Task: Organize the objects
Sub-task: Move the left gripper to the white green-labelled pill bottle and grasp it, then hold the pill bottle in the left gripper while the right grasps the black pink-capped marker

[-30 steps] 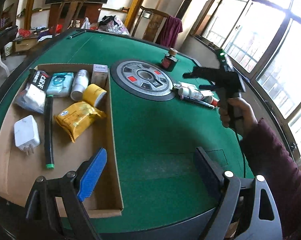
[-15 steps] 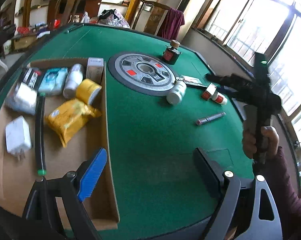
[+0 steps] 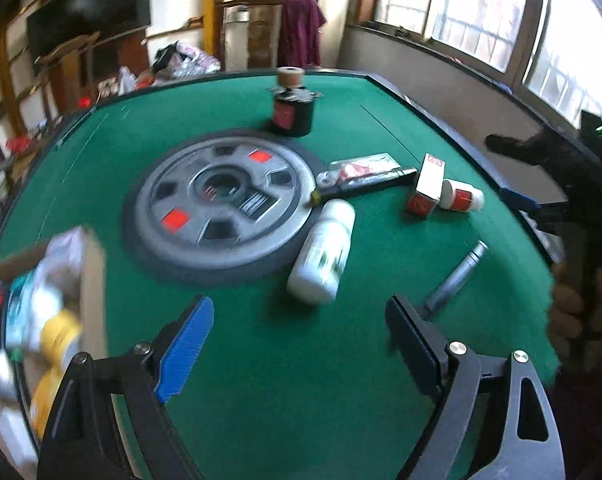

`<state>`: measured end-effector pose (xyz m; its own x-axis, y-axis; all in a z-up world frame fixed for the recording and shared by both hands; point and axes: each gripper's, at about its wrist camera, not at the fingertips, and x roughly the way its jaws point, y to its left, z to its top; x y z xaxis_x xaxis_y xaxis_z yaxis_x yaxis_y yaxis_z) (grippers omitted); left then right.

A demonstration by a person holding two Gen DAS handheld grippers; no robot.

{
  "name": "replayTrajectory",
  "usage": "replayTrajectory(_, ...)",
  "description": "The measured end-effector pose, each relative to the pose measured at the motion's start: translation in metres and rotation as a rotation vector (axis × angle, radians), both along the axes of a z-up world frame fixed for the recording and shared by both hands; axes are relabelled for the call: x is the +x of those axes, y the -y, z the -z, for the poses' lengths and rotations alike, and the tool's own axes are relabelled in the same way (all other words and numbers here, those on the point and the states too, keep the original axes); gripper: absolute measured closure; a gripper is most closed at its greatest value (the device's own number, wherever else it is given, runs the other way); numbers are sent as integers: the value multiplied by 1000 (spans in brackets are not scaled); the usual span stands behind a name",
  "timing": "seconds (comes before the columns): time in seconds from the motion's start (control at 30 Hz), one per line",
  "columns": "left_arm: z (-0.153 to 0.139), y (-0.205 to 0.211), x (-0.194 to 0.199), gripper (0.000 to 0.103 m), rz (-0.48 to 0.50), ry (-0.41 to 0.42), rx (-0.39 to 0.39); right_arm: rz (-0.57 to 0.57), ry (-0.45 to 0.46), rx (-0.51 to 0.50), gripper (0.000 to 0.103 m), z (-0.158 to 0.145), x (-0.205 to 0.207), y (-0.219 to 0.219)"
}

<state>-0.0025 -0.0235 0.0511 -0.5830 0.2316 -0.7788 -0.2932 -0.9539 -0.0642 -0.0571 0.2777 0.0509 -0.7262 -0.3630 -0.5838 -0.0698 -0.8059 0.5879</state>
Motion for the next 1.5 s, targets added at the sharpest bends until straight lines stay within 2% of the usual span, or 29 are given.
replayTrajectory(0.07,4,-13,-14,17,7,-18,-53,12,6,-24,6,0,-2,-6)
replayTrajectory(0.2,14,-34,-33,28,55,-28,-113,4,23,-47,6,7,-3,-5)
replayTrajectory(0.27,22,-42,-42,37,75,-6,-137,-5,28,-50,6,10,-5,-1)
replayTrajectory(0.3,26,-45,-44,47,79,3,-151,-7,28,-46,6,10,-6,1)
replayTrajectory(0.33,31,-48,-47,61,82,16,-166,-9,27,-42,6,10,-6,2)
replayTrajectory(0.4,36,-50,-50,70,85,36,-167,-10,21,-36,5,10,-6,5)
replayTrajectory(0.53,38,-53,-50,70,74,21,-167,-12,21,-18,5,9,-4,8)
replayTrajectory(0.73,23,-37,-34,70,44,0,-89,-28,38,6,5,13,-7,14)
replayTrajectory(1.03,-18,8,40,70,-17,-36,86,-58,36,102,5,16,-9,31)
replayTrajectory(1.17,-34,30,78,70,-61,-105,128,-39,-8,165,5,13,0,35)
replayTrajectory(1.27,-38,52,99,70,-110,-145,153,-6,-16,253,5,13,7,43)
replayTrajectory(1.37,-39,74,111,70,-131,-141,188,0,31,246,5,14,16,47)
replayTrajectory(1.43,-39,85,119,70,-140,-152,203,-12,37,189,5,9,38,48)
replayTrajectory(1.5,-38,94,124,70,-147,-151,230,-52,65,191,5,8,55,58)
